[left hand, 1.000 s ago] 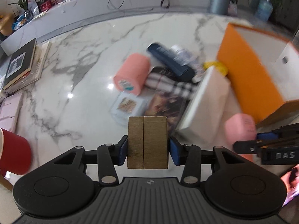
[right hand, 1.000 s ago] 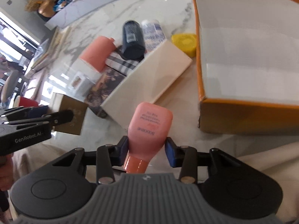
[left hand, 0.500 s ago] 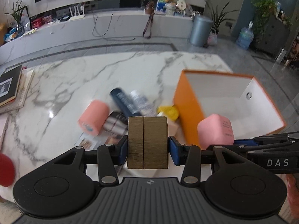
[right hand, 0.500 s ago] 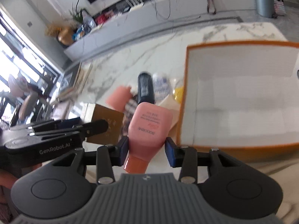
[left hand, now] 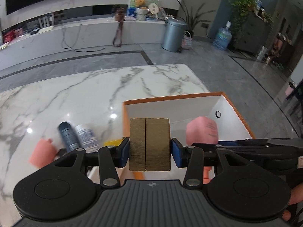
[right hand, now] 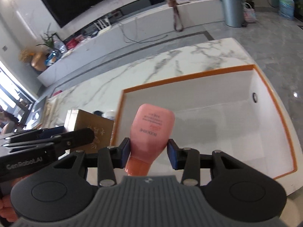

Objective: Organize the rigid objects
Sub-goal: 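Lift and carry both held items over the orange box, then release the cardboard block with the left tool while the right tool lowers the lotion bottle into the box, then grasp the clear picture box with the left tool while the right tool grasps the pink tape roll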

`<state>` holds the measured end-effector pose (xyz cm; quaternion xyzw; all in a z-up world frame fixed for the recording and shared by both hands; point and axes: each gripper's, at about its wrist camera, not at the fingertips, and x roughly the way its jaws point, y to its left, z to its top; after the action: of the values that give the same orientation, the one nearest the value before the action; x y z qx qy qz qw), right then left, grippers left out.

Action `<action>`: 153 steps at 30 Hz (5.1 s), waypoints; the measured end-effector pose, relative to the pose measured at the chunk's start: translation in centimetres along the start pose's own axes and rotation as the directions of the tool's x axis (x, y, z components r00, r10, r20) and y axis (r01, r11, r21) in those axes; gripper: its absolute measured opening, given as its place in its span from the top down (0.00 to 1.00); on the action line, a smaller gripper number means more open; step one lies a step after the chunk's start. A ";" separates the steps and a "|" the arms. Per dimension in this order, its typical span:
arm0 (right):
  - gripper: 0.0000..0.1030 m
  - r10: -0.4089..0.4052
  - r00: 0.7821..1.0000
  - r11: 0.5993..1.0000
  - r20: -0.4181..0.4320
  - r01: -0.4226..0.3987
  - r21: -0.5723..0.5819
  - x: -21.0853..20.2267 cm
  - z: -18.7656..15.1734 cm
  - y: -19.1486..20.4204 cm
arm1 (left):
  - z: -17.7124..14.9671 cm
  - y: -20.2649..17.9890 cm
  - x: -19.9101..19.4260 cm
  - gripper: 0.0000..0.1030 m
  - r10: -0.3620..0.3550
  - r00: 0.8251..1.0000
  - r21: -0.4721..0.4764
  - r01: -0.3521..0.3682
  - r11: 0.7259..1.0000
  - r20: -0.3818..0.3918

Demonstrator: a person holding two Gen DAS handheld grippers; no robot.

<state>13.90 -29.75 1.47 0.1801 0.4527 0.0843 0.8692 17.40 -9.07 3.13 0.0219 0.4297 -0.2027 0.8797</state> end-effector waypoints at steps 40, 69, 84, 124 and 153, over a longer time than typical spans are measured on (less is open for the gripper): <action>0.61 -0.115 0.947 0.990 -0.300 0.086 -0.108 13.7 3.5 -5.8 | 2.2 -3.9 14.5 0.41 0.301 0.935 0.275 -0.244 0.930 -0.186; 0.61 -0.141 0.941 0.951 -0.307 0.042 -0.306 18.2 4.2 -0.1 | 2.1 4.8 5.9 0.44 0.229 0.973 -0.018 -0.229 0.973 0.010; 0.51 -0.195 0.943 0.922 -0.268 0.083 -0.378 17.2 3.9 1.9 | 0.4 8.5 3.8 0.44 0.240 0.971 -0.061 -0.240 0.969 -0.016; 0.57 0.006 0.965 0.842 -0.260 -0.146 -0.519 17.8 -3.5 19.5 | -10.3 24.1 2.1 0.25 0.216 0.941 -0.583 -0.331 0.742 -0.260; 0.47 0.095 0.959 0.981 -0.267 -0.136 -0.139 25.2 0.4 23.4 | -10.6 29.2 2.4 0.44 0.413 0.901 -0.608 -0.402 0.684 -0.131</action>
<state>29.12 -0.43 -8.31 0.1250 0.5431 0.1932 0.8075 21.76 19.13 -9.30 -0.1760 0.4489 0.1505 0.8630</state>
